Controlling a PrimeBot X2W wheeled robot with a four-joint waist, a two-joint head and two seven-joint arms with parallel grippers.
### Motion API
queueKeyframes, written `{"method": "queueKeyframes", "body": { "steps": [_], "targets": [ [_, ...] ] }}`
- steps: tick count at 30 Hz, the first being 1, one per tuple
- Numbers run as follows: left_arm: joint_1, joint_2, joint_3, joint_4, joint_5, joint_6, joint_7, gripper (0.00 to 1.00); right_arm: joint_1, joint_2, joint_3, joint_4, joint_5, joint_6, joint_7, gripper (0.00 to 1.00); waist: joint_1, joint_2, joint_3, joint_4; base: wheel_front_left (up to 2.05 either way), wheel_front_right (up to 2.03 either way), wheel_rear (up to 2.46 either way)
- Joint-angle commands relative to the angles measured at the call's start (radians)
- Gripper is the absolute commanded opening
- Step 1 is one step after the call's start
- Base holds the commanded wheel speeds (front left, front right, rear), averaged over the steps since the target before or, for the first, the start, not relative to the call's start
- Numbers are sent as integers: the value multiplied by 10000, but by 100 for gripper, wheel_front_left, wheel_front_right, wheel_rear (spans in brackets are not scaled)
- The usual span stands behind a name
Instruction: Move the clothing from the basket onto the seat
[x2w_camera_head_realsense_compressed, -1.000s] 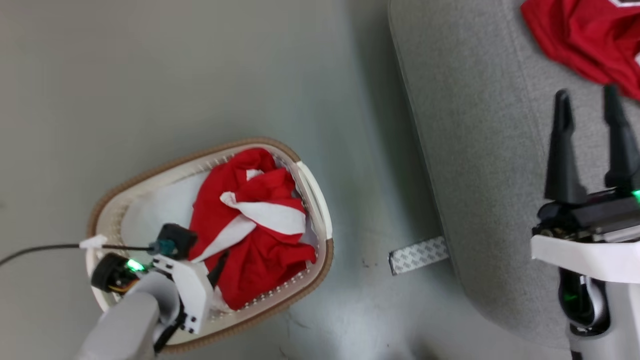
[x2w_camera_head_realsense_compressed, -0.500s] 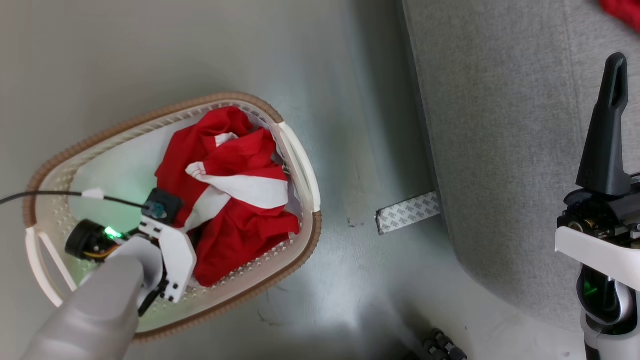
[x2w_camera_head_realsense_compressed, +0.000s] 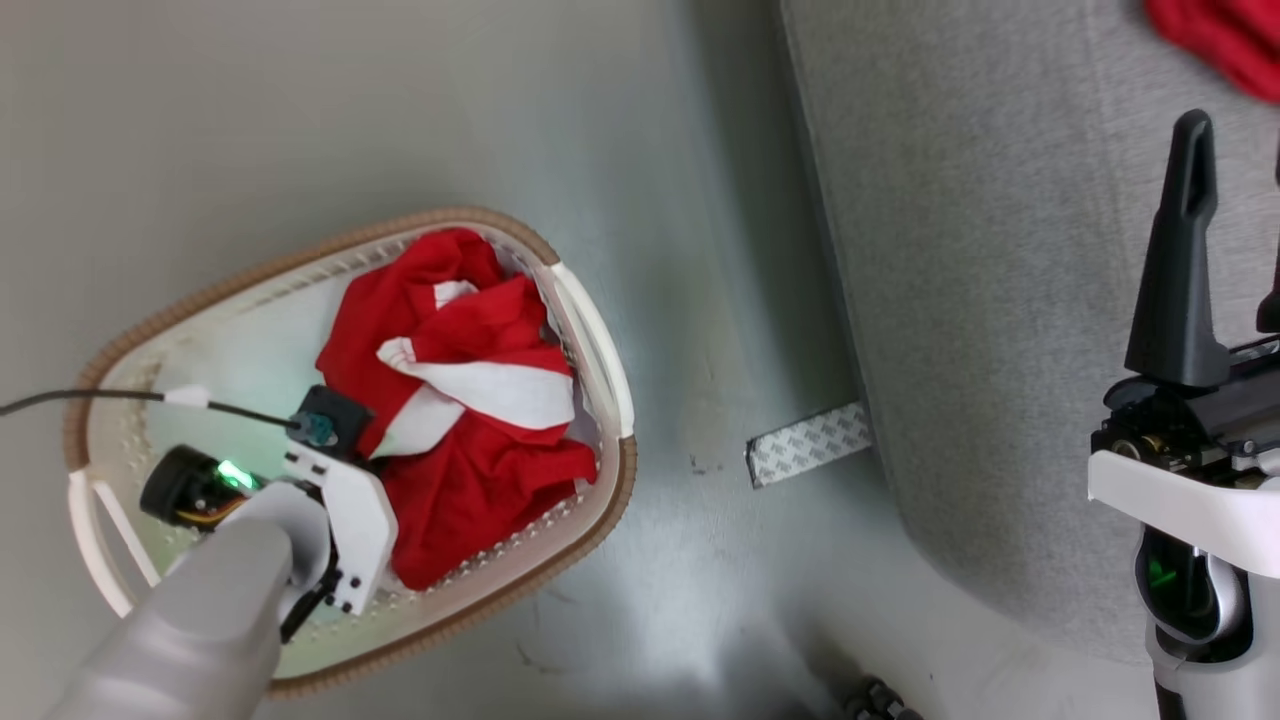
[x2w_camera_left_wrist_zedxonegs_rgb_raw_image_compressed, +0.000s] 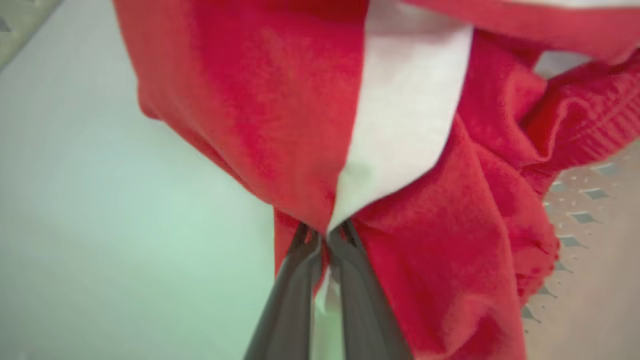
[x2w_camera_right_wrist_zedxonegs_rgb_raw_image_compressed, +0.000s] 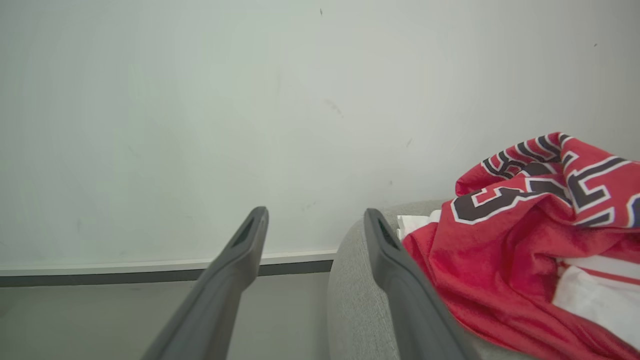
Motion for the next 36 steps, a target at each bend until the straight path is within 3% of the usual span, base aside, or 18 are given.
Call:
{"method": "queueKeyframes", "body": {
  "steps": [1, 11, 21, 36],
  "targets": [
    [125, -10, -38, 74, -155, 6, -139, 0, -67, 9, 10, 45, -54, -22, 4, 100, -1, 0, -300, 43, 0, 0, 0],
    [840, -953, -358, 219, -1157, 6, -1558, 0, 407, 6, -85, 528, -634, -22, 5, 100, -1, 0, -2778, 560, 0, 0, 0],
    [1426, -1534, -373, -1008, -1925, 6, -2323, 0, 1112, 5, 49, 1239, -1062, -22, 7, 100, -1, 0, -5341, 1426, 0, 0, 0],
    [1940, -1159, 2045, -4652, -637, 238, -2324, 0, 2125, -198, 418, 1976, -1055, -22, 7, 100, -1, 0, -7551, 2108, 0, 0, 0]
  ]
}}
